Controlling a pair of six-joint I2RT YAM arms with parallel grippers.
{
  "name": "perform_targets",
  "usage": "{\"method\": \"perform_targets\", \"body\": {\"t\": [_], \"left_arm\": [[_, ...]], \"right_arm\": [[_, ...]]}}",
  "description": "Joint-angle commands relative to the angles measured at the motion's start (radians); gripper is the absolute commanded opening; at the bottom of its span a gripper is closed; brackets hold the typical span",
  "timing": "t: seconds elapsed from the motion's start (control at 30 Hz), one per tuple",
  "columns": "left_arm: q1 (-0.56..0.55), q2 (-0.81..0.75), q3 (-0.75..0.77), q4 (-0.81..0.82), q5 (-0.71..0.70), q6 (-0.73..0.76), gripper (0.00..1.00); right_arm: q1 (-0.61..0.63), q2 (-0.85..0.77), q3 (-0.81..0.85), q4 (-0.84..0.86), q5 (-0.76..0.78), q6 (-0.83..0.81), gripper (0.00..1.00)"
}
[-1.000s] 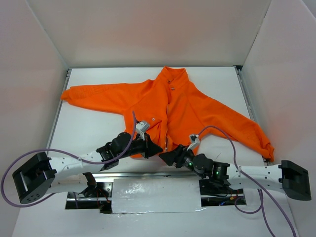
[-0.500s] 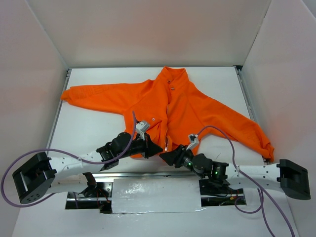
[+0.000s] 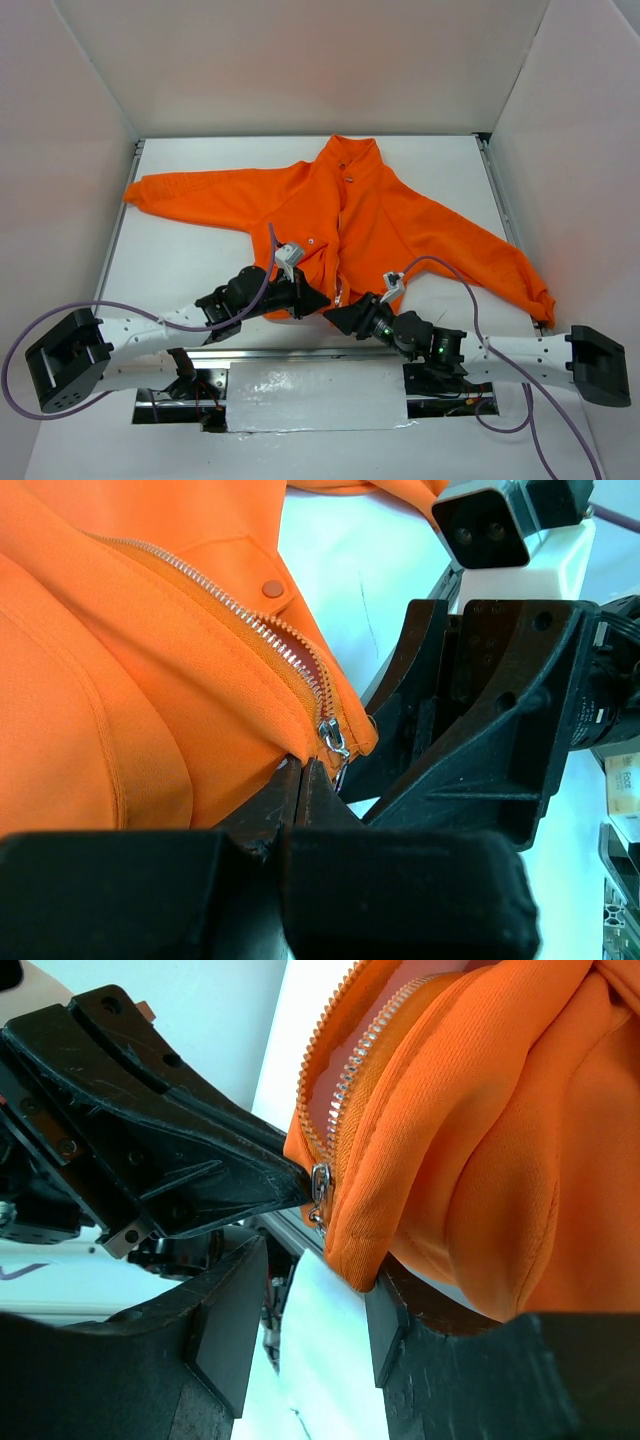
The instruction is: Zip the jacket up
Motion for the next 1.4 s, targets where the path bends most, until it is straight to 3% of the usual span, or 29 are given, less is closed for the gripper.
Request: {"method": "perform_targets", "body": {"t": [0.0,0.33,0.53,0.73,0.9,1.0,1.17,1.37], "left_arm": [[-0.001,-0.006,0.052,0.056,0.009,0.004,0.0],[-0.001,-0.003,0.052,0.065,0.008,0.0,0.0],[-0.001,-0.006,0.046,0.065,0.006,0.0,0.0],[-0.003,-0.009,0.038,0.072,0.005,-0.003,0.0],[-0.003,-0.008,0.035,0.074,0.006,-0.002,0.0],[-0.003,-0.005,0.035,0.082,0.016,-0.003,0.0],[-0.001,-0.003,0.034,0.085,0.014,-0.003,0.0],[-0.001,0.002,0.037,0.083,0.016,-0.003,0.0]], "right_arm": [[0.006,-0.029,-0.011,0.0,-0.003,0.022,0.51],[0.008,-0.009,-0.017,0.032,-0.04,0.044,0.49],[0.012,0.005,-0.022,0.047,-0.046,0.062,0.41],[0.018,-0.017,-0.01,0.009,-0.023,0.074,0.39],[0.021,-0.035,0.006,-0.055,0.001,0.11,0.51],[0.023,-0.043,-0.003,-0.086,0.026,0.143,0.52],[0.023,-0.069,-0.013,-0.068,0.027,0.136,0.41],[0.025,-0.08,0.001,-0.073,0.04,0.119,0.36]]}}
